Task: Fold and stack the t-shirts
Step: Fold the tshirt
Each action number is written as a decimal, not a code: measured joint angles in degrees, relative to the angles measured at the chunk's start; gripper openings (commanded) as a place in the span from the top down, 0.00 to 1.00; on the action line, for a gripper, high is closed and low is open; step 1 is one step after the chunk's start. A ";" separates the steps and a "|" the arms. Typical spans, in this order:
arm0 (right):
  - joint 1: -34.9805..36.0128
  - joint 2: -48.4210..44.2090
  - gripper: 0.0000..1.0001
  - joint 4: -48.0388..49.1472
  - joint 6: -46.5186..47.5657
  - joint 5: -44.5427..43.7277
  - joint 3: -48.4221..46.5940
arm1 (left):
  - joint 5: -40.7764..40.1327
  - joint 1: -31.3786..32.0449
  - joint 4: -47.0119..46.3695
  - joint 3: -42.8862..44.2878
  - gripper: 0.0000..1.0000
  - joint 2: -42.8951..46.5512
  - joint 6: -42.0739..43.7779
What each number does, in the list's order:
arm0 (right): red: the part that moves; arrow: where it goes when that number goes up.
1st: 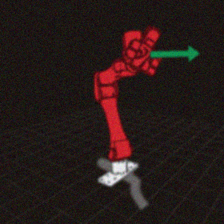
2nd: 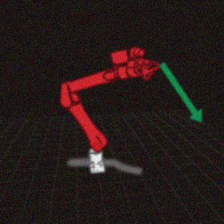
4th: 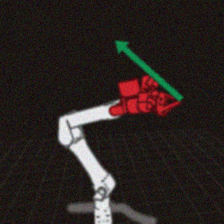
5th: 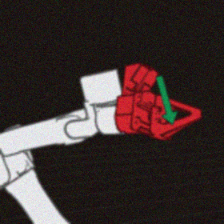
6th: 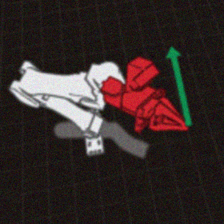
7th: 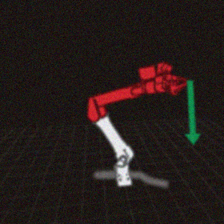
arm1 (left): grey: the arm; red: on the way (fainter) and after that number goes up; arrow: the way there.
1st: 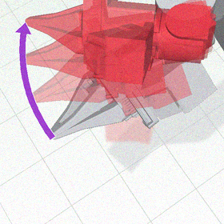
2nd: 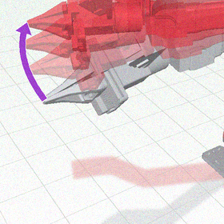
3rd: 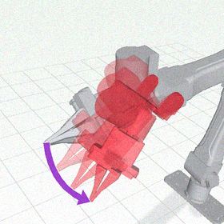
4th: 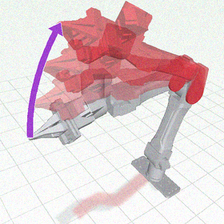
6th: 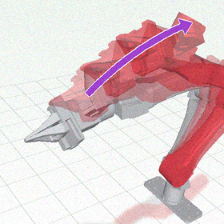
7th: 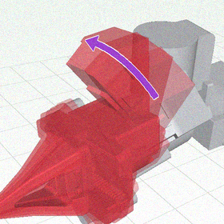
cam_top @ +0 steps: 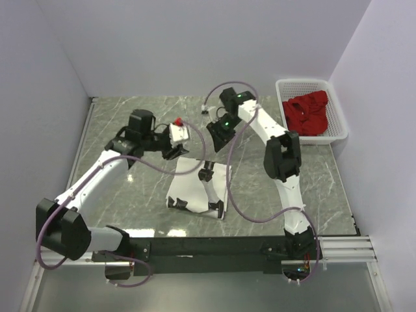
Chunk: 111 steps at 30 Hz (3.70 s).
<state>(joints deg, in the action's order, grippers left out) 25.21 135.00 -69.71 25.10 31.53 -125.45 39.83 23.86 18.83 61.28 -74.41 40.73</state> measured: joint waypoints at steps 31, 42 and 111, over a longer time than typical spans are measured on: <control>-7.93 -10.32 0.37 9.75 -2.56 12.81 25.44 | 18.14 -16.02 38.84 33.79 0.34 -50.60 -5.92; -7.06 -10.14 0.47 8.70 -1.18 14.21 29.05 | 17.35 -13.75 35.87 33.14 0.55 -51.01 -7.23; 0.37 -44.09 0.08 78.09 -70.90 31.67 77.88 | 14.97 -2.19 -35.63 -23.47 0.01 -6.36 -89.79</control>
<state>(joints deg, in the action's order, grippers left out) 25.58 90.91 8.38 -45.80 63.20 -47.57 54.81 21.67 -16.80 37.80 -80.77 -49.06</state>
